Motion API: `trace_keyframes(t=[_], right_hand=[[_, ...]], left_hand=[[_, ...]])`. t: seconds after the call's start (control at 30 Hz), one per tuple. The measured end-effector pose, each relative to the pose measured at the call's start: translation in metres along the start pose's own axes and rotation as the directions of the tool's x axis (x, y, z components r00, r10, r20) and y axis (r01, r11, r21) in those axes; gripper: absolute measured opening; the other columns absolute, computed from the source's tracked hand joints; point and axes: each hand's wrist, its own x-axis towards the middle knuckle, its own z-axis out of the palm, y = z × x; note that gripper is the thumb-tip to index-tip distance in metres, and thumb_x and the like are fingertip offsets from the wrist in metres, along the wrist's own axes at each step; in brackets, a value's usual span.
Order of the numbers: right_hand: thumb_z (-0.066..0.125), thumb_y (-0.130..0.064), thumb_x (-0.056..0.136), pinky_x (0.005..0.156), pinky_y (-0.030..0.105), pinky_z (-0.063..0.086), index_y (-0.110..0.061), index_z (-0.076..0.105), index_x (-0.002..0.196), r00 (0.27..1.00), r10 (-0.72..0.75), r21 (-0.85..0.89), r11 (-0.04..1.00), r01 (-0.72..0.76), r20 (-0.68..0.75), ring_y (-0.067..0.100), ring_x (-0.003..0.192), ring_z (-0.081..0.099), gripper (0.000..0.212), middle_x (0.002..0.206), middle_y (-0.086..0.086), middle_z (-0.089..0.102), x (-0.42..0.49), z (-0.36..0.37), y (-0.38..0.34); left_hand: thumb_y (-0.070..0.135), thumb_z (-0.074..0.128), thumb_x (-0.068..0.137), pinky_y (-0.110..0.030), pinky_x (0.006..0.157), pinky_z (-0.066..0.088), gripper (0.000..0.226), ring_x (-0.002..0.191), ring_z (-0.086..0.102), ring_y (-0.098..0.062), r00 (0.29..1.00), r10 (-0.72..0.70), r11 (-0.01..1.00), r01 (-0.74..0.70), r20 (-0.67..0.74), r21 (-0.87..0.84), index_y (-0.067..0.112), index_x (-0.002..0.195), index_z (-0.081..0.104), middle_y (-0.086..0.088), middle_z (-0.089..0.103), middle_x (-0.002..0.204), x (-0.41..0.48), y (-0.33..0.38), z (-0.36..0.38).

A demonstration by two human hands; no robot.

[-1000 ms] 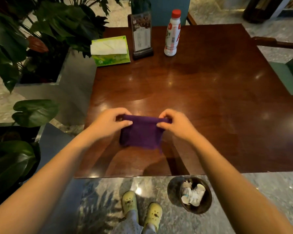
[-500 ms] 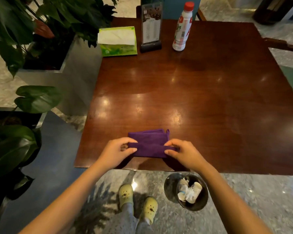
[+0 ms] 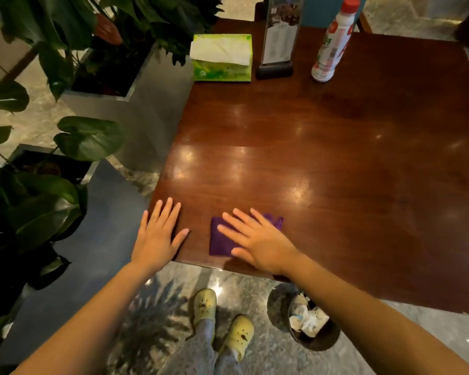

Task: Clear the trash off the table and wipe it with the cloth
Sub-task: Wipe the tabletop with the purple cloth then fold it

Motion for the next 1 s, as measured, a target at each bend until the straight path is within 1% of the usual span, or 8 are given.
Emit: trace_keyframes(t=[0.13, 0.23, 0.37, 0.5, 0.57, 0.67, 0.8, 1.0], right_hand=[[0.025, -0.054, 0.096, 0.117, 0.046, 0.016, -0.029, 0.02, 0.148, 0.99, -0.073, 0.002, 0.997, 0.074, -0.122, 0.023, 0.144, 0.023, 0.059, 0.156, -0.001, 0.024, -0.01, 0.022, -0.031], [0.028, -0.055, 0.093, 0.114, 0.046, 0.026, -0.029, 0.026, 0.146, 0.99, -0.077, -0.05, 0.996, 0.071, -0.121, 0.022, 0.141, 0.032, 0.059, 0.153, -0.002, 0.032, -0.003, 0.02, -0.015], [0.031, -0.048, 0.085, 0.103, 0.054, 0.039, -0.022, 0.043, 0.139, 0.961, 0.263, 0.026, 0.965, -0.261, -0.084, 0.031, 0.132, 0.045, 0.061, 0.146, 0.006, 0.045, 0.01, 0.002, 0.061], [0.023, -0.047, 0.096, 0.117, 0.05, 0.012, -0.021, 0.019, 0.149, 0.793, 0.604, 0.126, 0.796, -0.592, -0.084, 0.027, 0.147, 0.012, 0.059, 0.159, 0.005, 0.014, 0.001, -0.01, 0.15], [0.021, -0.043, 0.099, 0.119, 0.046, 0.004, -0.018, 0.01, 0.15, 0.703, 0.707, 0.145, 0.705, -0.694, -0.074, 0.025, 0.148, 0.002, 0.058, 0.16, 0.005, 0.005, 0.004, -0.011, 0.154], [0.028, -0.035, 0.099, 0.118, 0.047, 0.012, -0.008, 0.018, 0.149, 0.637, 0.758, 0.222, 0.651, -0.726, -0.14, 0.029, 0.146, 0.013, 0.058, 0.158, 0.012, 0.015, 0.021, -0.009, 0.112], [0.028, -0.036, 0.089, 0.109, 0.049, 0.035, -0.006, 0.041, 0.139, 0.803, 0.571, 0.21, 0.818, -0.536, -0.171, 0.031, 0.134, 0.042, 0.06, 0.146, 0.016, 0.042, 0.039, -0.001, 0.014], [0.026, -0.04, 0.092, 0.111, 0.047, 0.032, -0.02, 0.029, 0.145, 0.977, 0.164, 0.063, 0.986, -0.157, -0.137, 0.027, 0.139, 0.036, 0.056, 0.15, 0.01, 0.037, 0.041, 0.005, -0.051]], left_hand=[[0.064, -0.001, 0.088, -0.044, 0.117, 0.008, 0.078, 0.145, 0.009, -0.019, 1.0, -0.007, 0.997, 0.008, -0.005, 0.081, 0.016, 0.147, 0.017, -0.003, 0.017, 0.156, -0.004, -0.004, 0.01], [0.064, 0.0, 0.089, -0.041, 0.116, 0.003, 0.077, 0.145, 0.007, -0.019, 1.0, 0.001, 0.997, 0.0, -0.022, 0.075, 0.016, 0.147, 0.015, -0.002, 0.013, 0.156, -0.005, -0.004, 0.011], [0.066, -0.003, 0.087, -0.038, 0.117, -0.003, 0.077, 0.145, 0.0, -0.017, 1.0, 0.003, 0.997, -0.002, -0.019, 0.071, 0.02, 0.146, 0.007, 0.002, 0.004, 0.156, -0.004, -0.006, 0.012], [0.063, 0.001, 0.089, -0.04, 0.116, 0.0, 0.074, 0.145, 0.005, -0.019, 1.0, 0.001, 0.994, 0.002, -0.02, 0.105, 0.018, 0.147, 0.01, 0.0, 0.008, 0.156, -0.004, -0.006, 0.013], [0.062, 0.002, 0.09, -0.039, 0.116, -0.001, 0.073, 0.145, 0.007, -0.02, 1.0, -0.001, 0.991, 0.004, -0.025, 0.13, 0.017, 0.147, 0.012, -0.001, 0.009, 0.155, -0.004, -0.006, 0.013], [0.061, 0.002, 0.091, -0.04, 0.115, 0.0, 0.073, 0.145, 0.007, -0.021, 1.0, 0.002, 0.991, 0.001, -0.02, 0.137, 0.017, 0.147, 0.012, -0.002, 0.009, 0.155, -0.004, -0.006, 0.014], [0.061, 0.003, 0.091, -0.04, 0.115, 0.001, 0.072, 0.145, 0.009, -0.022, 1.0, -0.001, 0.992, 0.003, -0.016, 0.126, 0.016, 0.147, 0.012, -0.002, 0.01, 0.155, -0.004, -0.005, 0.014], [0.061, -0.002, 0.091, -0.032, 0.116, -0.005, 0.073, 0.144, 0.003, -0.015, 1.0, 0.02, 0.997, -0.018, -0.024, 0.08, 0.016, 0.146, 0.012, -0.003, 0.014, 0.156, -0.005, -0.01, 0.011]])
